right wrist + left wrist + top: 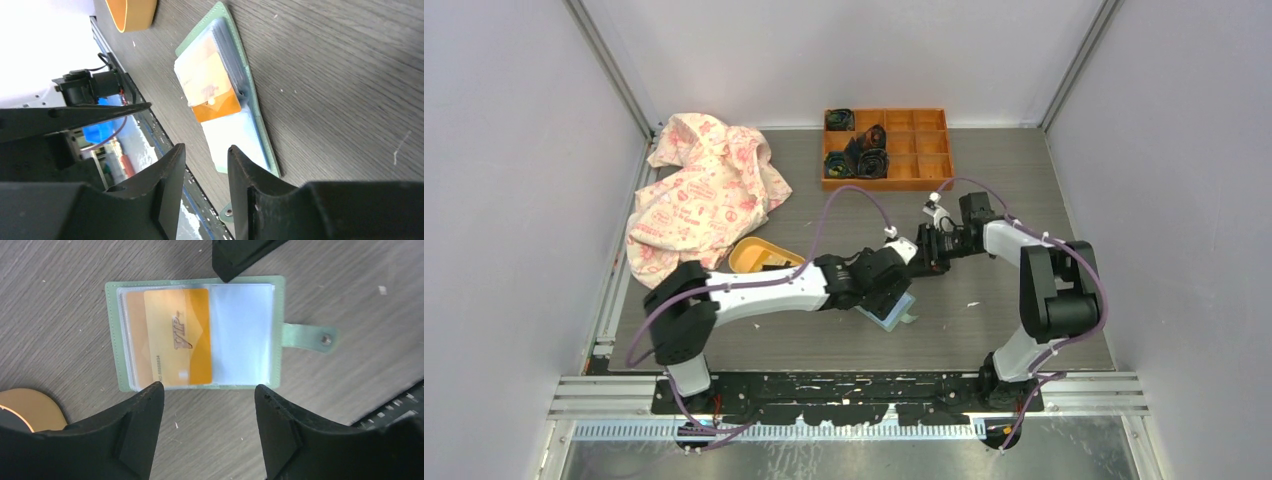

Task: Put the credit cards into the card holder
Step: Insert the credit card into the card holder.

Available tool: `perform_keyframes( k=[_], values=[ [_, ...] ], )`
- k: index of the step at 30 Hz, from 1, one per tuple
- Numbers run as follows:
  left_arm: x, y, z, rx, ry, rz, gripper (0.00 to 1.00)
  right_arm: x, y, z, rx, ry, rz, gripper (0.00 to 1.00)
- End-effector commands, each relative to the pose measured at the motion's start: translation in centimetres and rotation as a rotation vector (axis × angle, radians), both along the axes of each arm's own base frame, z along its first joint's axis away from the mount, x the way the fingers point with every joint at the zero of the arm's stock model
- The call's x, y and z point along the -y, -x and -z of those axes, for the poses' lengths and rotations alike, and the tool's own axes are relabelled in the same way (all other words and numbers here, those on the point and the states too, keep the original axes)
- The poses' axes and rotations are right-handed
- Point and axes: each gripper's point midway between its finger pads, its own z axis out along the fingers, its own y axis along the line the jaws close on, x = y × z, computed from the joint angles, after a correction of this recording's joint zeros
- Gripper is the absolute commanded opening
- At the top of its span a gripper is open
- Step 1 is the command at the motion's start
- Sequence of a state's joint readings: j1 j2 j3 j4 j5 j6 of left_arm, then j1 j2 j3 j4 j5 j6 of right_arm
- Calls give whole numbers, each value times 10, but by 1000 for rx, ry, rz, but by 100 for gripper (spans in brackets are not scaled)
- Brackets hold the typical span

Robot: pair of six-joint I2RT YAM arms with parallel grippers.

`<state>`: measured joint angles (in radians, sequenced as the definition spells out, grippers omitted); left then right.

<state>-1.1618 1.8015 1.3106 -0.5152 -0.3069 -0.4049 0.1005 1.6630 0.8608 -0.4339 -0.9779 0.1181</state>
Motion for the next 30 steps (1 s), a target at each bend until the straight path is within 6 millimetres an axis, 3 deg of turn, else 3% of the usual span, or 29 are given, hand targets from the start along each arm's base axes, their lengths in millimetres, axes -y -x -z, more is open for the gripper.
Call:
perform_keyframes(
  k=[1, 3, 7, 9, 11, 14, 19, 24, 30],
  values=[
    [7, -4, -40, 18, 214, 29, 67, 6, -2, -31, 242, 32, -106, 40],
    [-10, -14, -37, -15, 264, -17, 64, 8, 4, -47, 393, 36, -196, 31],
    [-42, -37, -34, -89, 397, -105, 49, 5, 38, -65, 788, 80, -535, 10],
    [-53, -47, -29, -118, 407, -124, 44, 0, 62, -56, 1032, 115, -794, 2],
    [-61, -55, -22, -137, 373, -132, 38, -7, 70, -42, 1185, 166, -981, 1],
    [-69, -65, -5, -172, 319, -141, 25, -26, 61, -34, 1195, 198, -1089, 1],
    [-67, -74, 16, -223, 291, -140, 22, -54, 46, -9, 1268, 331, -1216, 1],
    [-59, -68, 31, -274, 303, -120, 22, -52, 40, 25, 1250, 444, -1294, 1],
    [-55, -62, 37, -310, 335, -111, 21, -56, 31, 44, 1249, 541, -1338, 1]
  ],
)
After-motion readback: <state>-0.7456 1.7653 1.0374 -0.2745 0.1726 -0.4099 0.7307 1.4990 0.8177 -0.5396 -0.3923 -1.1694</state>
